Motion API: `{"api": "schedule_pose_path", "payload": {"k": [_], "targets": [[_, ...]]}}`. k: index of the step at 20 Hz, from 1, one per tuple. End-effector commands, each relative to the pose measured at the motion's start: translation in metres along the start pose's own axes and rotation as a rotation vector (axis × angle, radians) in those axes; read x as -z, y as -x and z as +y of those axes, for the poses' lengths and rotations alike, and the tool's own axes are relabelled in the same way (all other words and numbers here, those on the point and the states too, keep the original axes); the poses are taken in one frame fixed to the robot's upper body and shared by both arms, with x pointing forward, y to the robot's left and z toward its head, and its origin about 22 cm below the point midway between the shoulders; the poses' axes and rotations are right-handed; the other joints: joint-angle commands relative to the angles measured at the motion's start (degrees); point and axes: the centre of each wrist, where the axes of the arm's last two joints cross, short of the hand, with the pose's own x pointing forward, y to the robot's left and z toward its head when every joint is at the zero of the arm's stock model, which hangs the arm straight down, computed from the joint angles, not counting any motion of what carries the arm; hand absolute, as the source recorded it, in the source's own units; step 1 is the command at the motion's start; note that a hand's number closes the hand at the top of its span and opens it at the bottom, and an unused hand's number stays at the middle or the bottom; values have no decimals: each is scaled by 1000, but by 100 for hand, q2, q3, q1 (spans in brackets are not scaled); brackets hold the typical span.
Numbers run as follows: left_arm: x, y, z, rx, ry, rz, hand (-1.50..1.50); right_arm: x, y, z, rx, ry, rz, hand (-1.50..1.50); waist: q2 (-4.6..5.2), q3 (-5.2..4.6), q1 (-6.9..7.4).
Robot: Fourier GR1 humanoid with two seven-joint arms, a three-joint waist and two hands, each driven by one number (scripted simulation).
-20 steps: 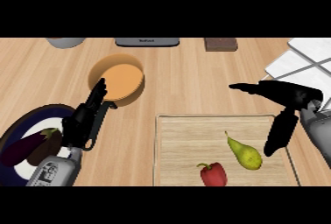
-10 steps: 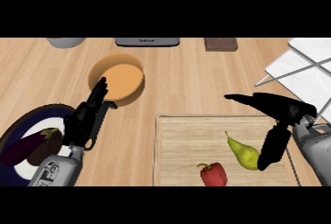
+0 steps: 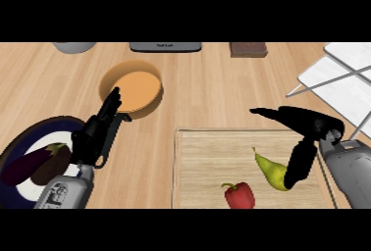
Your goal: Pick the pear from the tray and place it in the tiered shelf
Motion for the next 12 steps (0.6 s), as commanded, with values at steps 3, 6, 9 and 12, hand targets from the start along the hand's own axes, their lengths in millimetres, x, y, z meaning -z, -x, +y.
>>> {"api": "schedule_pose_path", "payload": {"k": [3, 6, 9, 12], "targets": [[-2, 2, -17, 1, 2, 1, 0, 9, -3, 24, -42, -38, 36, -150, -3, 0, -12], [-3, 4, -9, 17, -9, -10, 0, 3, -2, 21, -65, -40, 41, -150, -5, 0, -12], [7, -9, 2, -1, -6, -10, 0, 9, 5, 1, -66, -35, 43, -150, 1, 0, 4], [11, 0, 1, -3, -1, 11, 0, 21, 2, 22, -76, -45, 58, -150, 4, 0, -2]]}}
